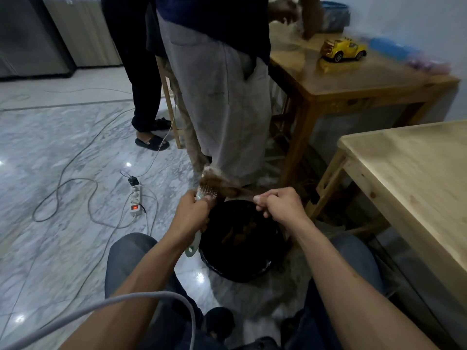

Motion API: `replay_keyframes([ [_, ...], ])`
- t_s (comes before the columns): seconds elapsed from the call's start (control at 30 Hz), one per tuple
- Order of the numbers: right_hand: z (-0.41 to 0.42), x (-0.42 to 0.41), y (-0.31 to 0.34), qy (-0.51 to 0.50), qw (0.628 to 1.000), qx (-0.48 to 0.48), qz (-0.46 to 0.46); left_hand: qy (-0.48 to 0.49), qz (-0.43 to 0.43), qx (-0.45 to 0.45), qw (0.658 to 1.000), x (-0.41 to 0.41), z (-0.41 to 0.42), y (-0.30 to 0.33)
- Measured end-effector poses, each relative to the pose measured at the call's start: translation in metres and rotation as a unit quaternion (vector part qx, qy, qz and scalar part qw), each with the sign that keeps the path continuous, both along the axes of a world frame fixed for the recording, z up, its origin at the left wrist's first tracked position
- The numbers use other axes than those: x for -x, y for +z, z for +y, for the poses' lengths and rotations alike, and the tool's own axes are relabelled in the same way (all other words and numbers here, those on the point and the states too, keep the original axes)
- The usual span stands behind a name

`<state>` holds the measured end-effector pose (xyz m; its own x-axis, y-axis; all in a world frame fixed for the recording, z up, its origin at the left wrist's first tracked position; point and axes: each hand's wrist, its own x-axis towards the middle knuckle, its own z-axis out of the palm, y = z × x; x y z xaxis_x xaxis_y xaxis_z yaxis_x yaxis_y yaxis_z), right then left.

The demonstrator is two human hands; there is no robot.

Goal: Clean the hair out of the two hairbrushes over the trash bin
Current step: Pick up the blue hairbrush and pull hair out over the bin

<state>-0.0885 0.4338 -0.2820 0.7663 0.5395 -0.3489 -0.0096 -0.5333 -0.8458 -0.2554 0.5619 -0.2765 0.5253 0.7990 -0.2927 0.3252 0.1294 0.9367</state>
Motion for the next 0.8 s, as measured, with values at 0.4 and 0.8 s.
replay_keyframes([
  [0.4,-0.008,0.007,0.002,0.144,0.988,0.040,0.044,-0.061,0.030,-0.051,0.996,0.007,0.005,-0.005],
  [0.8,0.001,0.032,-0.070,0.043,0.998,0.012,-0.050,-0.053,-0.108,0.110,0.987,0.005,0.013,0.041],
])
